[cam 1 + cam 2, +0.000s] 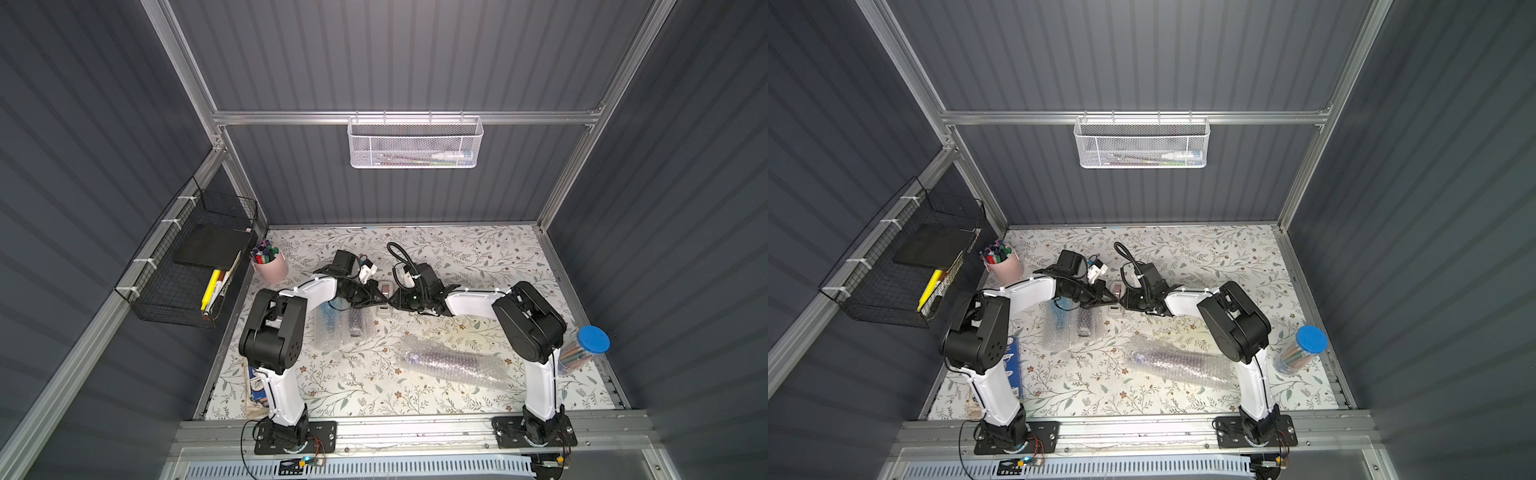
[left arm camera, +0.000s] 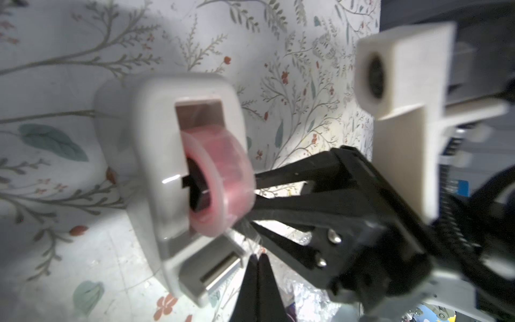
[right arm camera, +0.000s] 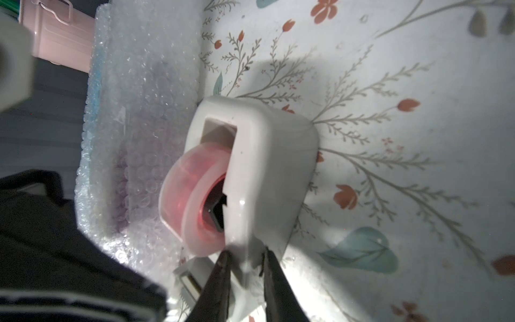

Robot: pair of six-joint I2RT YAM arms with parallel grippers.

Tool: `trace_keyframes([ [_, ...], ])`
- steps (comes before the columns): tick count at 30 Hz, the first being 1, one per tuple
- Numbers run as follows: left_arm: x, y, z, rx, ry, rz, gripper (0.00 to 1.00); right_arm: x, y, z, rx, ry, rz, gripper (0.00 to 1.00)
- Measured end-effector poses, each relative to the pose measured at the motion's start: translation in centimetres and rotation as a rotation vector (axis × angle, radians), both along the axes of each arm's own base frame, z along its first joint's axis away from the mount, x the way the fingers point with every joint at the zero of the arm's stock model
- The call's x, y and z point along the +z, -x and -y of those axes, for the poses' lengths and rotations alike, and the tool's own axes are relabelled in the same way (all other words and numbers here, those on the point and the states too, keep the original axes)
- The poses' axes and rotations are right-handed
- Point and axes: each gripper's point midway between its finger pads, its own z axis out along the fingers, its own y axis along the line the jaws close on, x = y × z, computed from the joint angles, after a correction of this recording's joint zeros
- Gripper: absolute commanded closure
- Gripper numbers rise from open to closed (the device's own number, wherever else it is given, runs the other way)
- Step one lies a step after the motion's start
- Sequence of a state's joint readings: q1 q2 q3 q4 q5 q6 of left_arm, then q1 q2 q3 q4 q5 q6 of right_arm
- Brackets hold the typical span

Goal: Wrap wine bottles in bubble wrap
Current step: Tear off the tape using the Tape Cutter.

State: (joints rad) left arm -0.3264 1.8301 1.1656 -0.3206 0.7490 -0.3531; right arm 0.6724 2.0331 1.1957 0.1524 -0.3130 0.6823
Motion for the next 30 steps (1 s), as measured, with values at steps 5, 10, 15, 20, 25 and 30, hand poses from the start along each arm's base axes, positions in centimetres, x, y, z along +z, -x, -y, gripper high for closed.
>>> trace_keyframes([
  [5,2.3,1.6,0.2,-0.002,0.035,0.014,1.0,0.0,0.0,0.0,-0.007,-0.007,-0.002,0.78],
  [10,0.1,4.1,-0.2,-0.002,0.012,-0.065,1.0,0.0,0.0,0.0,-0.012,-0.008,0.002,0.78],
  [15,-1.7,5.9,-0.3,-0.008,-0.015,-0.116,1.0,0.0,0.1,0.0,-0.012,-0.008,0.003,0.78],
  [20,-3.3,7.3,-0.9,-0.005,-0.045,-0.157,1.0,-0.1,0.3,0.2,-0.013,-0.005,0.002,0.78],
  [25,-3.7,7.2,-1.0,-0.003,-0.066,-0.141,1.0,-0.1,0.4,0.2,-0.013,-0.004,0.005,0.78],
  [30,-4.6,6.8,-1.6,0.01,-0.153,-0.102,1.0,-0.2,0.4,0.3,-0.012,0.0,0.008,0.78],
])
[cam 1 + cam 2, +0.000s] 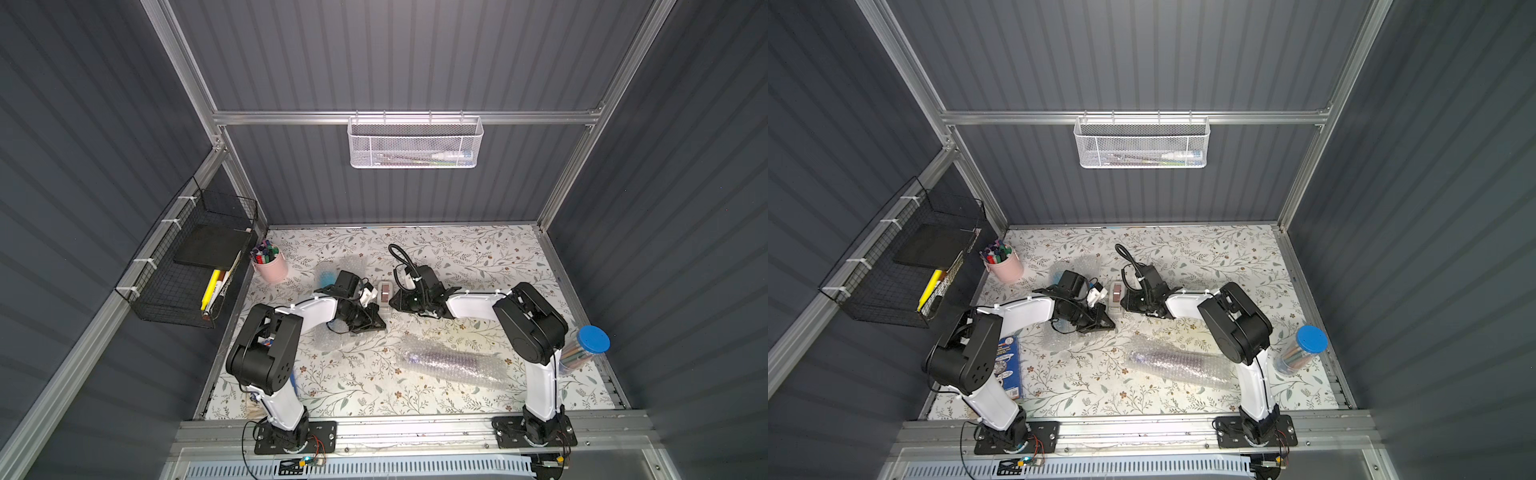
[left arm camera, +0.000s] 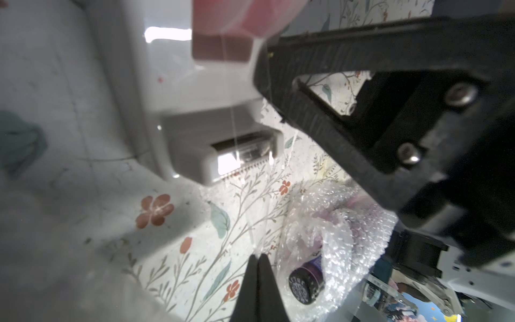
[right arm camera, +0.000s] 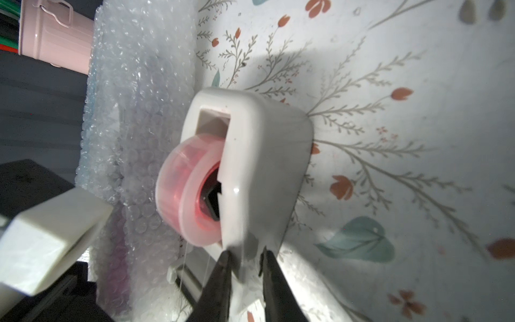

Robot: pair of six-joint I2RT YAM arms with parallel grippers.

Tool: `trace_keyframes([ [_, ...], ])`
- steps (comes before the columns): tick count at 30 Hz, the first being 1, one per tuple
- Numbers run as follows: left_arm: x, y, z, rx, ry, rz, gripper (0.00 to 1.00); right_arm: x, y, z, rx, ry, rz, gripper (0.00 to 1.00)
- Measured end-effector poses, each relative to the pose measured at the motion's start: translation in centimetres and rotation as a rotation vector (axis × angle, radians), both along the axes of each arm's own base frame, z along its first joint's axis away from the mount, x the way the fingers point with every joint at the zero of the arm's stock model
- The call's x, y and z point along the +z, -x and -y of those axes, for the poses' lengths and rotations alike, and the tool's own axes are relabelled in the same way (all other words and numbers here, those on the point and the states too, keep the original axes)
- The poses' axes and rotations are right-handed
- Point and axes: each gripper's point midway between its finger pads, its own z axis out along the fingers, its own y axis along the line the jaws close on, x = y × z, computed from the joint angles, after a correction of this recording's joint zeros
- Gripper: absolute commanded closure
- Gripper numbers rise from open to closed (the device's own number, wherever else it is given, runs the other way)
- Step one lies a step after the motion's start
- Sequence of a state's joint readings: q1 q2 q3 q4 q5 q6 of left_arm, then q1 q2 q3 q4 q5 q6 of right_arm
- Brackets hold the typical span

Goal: Wrap wine bottles in bubble wrap
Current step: Tear off the tape using the Tape Cutter.

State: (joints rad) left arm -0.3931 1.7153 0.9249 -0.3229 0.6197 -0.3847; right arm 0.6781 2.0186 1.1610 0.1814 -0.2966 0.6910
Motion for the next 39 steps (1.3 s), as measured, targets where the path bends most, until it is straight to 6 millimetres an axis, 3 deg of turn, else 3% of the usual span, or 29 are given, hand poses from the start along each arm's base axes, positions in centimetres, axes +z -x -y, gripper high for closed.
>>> trace_keyframes([
  [6,-1.0,-0.5,-0.2,-0.005,-0.097,0.027,1.0,0.0,0.1,0.3,0.004,0.028,0.011,0.78],
  [11,-3.1,-1.3,0.1,-0.032,-0.185,0.069,1.0,0.0,0.2,0.6,0.006,0.048,0.02,0.78],
  [20,-3.0,-2.3,0.1,-0.052,-0.239,0.147,1.0,-0.9,0.2,1.9,-0.007,0.123,0.018,0.79],
  [24,-2.9,-2.9,-1.4,-0.014,-0.315,0.185,1.0,-1.3,0.4,2.5,0.005,0.153,0.019,0.75],
  [29,-2.9,-3.0,-1.5,-0.016,-0.323,0.197,1.0,-0.2,2.2,2.3,0.06,0.09,0.032,0.7],
  [33,-3.0,-2.9,-1.4,-0.021,-0.307,0.196,1.0,2.0,3.3,1.1,0.121,0.032,0.062,0.56],
  [36,-2.9,-2.8,-1.2,-0.024,-0.283,0.19,1.0,3.2,3.9,0.0,0.168,0.004,0.104,0.55],
  [39,-2.9,-2.3,-0.7,-0.037,-0.247,0.174,1.0,2.8,4.4,-0.7,0.208,0.025,0.117,0.57],
])
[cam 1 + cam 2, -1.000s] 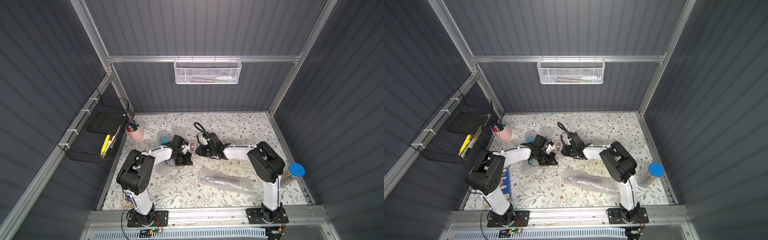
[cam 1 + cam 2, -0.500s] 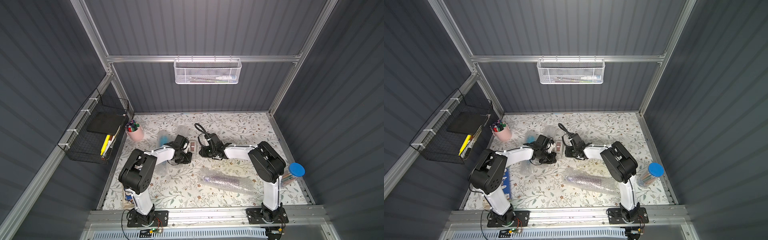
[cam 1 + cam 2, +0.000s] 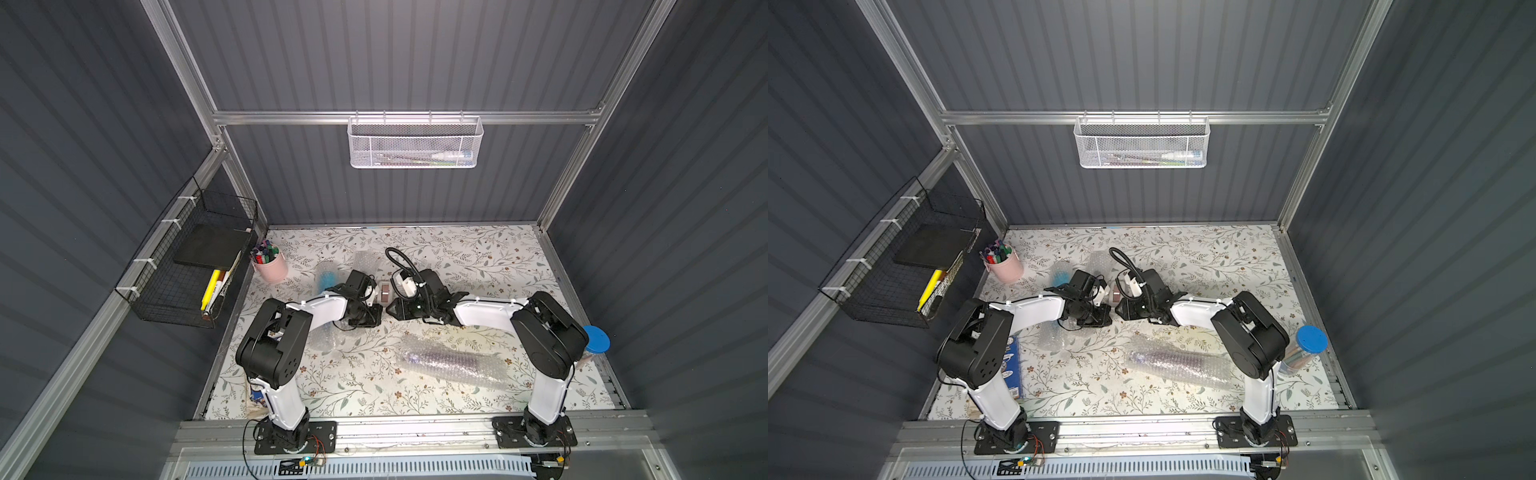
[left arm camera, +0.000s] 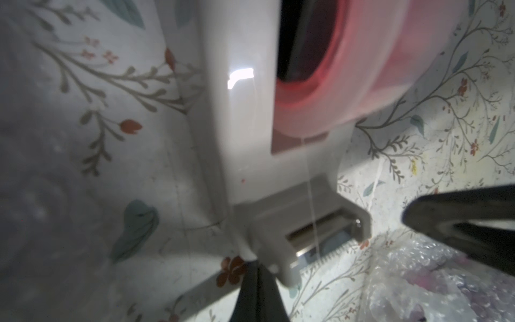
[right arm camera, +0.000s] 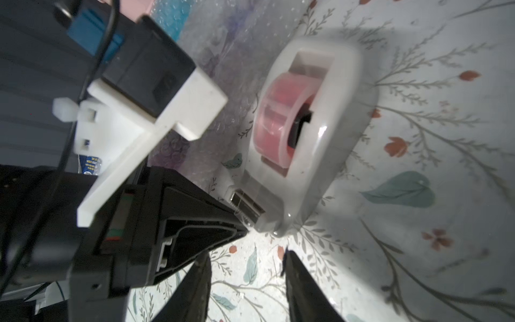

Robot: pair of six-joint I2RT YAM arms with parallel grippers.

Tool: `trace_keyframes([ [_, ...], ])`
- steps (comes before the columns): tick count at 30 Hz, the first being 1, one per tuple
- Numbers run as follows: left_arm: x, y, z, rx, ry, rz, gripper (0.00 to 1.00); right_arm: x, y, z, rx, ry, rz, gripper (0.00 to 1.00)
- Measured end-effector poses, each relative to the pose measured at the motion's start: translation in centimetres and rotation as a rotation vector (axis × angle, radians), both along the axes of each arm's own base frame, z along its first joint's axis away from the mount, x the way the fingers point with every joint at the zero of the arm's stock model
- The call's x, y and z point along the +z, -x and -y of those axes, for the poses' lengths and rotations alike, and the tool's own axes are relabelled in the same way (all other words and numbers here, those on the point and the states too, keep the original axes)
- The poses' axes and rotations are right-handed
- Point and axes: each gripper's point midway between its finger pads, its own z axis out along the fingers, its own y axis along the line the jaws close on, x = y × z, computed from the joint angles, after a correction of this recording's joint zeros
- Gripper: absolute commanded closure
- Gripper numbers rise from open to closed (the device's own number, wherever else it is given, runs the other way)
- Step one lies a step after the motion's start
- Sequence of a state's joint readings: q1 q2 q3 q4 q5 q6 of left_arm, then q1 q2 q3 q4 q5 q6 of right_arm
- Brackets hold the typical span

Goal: Wrap wine bottles in bubble wrap
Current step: Tear off the tape using the Tape Cutter.

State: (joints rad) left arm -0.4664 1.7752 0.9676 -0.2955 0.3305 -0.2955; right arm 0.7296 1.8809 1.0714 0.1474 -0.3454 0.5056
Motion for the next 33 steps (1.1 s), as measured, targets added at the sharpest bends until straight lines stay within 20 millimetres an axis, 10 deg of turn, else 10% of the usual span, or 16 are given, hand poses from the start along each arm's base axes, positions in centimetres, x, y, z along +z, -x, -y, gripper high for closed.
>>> trace_keyframes([
  [12,0.1,1.9,0.9,-0.038,0.085,-0.075,1.0,-3.6,-1.1,0.4,-0.02,0.136,0.021,0.6],
  [33,2.8,5.8,0.4,-0.059,0.118,-0.201,1.0,-1.4,1.2,1.3,-0.047,0.055,0.007,0.53],
])
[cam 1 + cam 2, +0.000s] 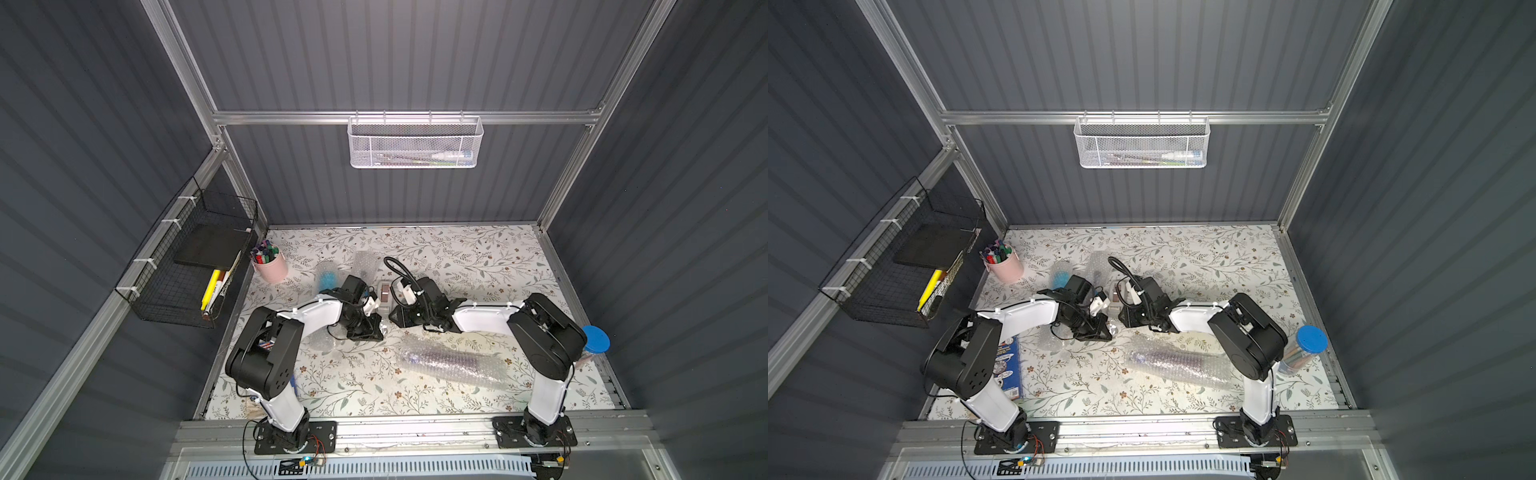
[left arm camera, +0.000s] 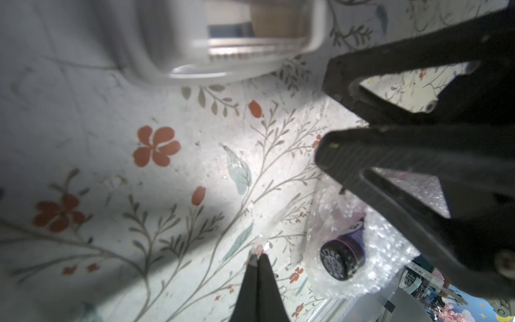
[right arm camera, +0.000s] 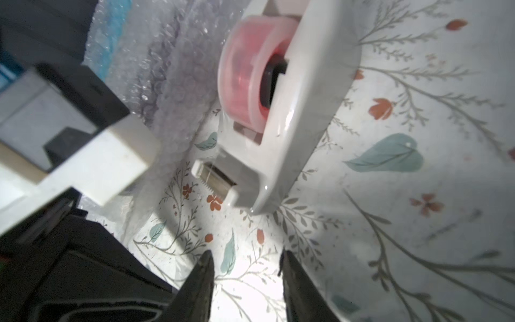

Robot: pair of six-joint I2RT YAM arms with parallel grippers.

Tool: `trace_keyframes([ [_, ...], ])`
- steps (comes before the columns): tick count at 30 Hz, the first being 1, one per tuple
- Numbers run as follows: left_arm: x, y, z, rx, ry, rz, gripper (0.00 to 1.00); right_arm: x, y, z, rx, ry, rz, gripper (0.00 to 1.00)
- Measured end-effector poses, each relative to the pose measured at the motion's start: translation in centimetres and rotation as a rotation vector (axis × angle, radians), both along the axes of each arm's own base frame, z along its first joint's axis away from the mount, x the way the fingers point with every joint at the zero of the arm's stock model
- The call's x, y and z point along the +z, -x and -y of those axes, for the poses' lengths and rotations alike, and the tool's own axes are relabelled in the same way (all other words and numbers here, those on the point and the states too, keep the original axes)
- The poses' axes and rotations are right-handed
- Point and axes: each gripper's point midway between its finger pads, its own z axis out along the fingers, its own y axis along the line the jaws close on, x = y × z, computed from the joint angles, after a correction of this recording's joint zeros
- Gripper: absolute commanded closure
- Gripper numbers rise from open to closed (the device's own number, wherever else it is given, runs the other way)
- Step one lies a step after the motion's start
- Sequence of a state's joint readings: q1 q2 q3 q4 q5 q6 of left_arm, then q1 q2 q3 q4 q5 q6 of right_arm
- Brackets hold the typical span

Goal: Wrap wine bottles in bubble wrap
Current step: Tear off the tape using the Tape Cutter, then stick the tape on the bubble wrap.

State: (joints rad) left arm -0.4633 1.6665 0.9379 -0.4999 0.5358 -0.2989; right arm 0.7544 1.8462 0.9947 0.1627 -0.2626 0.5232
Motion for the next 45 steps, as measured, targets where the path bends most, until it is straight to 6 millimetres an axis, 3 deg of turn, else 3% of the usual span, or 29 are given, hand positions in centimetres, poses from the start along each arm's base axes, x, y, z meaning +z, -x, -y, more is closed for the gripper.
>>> trace_keyframes([
  [6,3.4,-1.1,0.6,-0.006,0.032,0.067,1.0,4.5,-0.1,1.0,0.001,-0.045,0.07,0.42],
  [10,5.8,-1.2,0.9,-0.014,0.067,0.102,1.0,7.3,0.6,3.6,0.017,-0.058,0.117,0.28],
  [15,8.5,-0.8,1.5,-0.031,0.131,0.128,1.0,11.1,3.7,7.5,0.163,0.037,0.279,0.08],
  [18,9.3,-0.4,1.8,-0.038,0.161,0.123,1.0,12.0,6.6,9.6,0.278,0.106,0.377,0.05],
  [20,9.5,-0.1,1.9,-0.042,0.17,0.118,1.0,11.5,8.3,10.9,0.349,0.152,0.412,0.05],
  [23,9.8,0.2,2.0,-0.044,0.183,0.106,1.0,9.1,10.7,12.5,0.458,0.226,0.379,0.04],
  [27,10.2,0.4,2.1,-0.043,0.197,0.098,1.0,6.3,12.6,13.8,0.564,0.278,0.283,0.03],
  [38,10.5,0.9,2.0,-0.044,0.197,0.085,1.0,0.7,11.7,15.8,0.636,0.295,0.058,0.02],
  [45,10.7,1.2,1.9,-0.049,0.197,0.081,1.0,-0.3,10.7,16.0,0.668,0.195,-0.084,0.01],
])
